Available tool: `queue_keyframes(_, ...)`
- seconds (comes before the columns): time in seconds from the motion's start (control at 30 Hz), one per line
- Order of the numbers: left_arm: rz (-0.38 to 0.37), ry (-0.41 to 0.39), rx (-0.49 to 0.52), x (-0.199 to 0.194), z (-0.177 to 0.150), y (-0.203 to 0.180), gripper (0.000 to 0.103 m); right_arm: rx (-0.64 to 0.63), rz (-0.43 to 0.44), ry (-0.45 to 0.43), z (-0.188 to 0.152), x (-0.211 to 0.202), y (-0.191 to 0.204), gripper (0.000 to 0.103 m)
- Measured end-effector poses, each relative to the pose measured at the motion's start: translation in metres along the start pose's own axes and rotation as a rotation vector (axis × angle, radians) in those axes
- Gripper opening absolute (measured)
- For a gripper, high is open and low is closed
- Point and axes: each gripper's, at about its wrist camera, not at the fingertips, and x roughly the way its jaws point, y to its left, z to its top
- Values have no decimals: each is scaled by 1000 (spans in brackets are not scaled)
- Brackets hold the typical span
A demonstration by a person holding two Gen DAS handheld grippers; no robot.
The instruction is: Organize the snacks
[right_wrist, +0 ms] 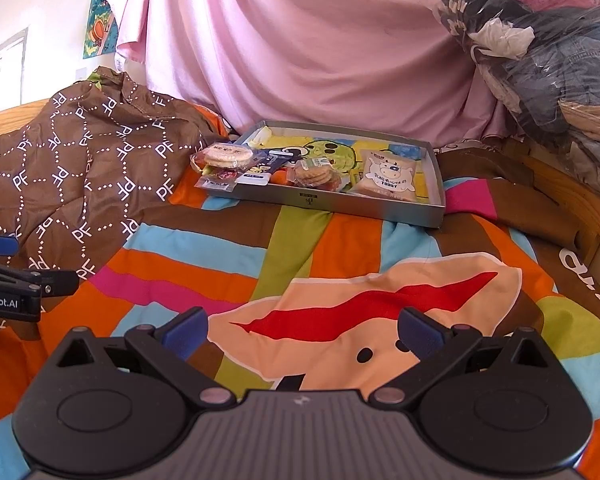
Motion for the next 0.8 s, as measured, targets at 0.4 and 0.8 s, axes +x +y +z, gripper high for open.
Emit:
queue_keyframes(0.4, 1, 2, -1, 0, 0, 0, 102, 1, 5, 7, -1, 1, 0, 103)
queue_keyframes(0.8, 4, 18, -12, 1, -2, 2, 102, 1, 10, 9, -2, 0, 0, 103)
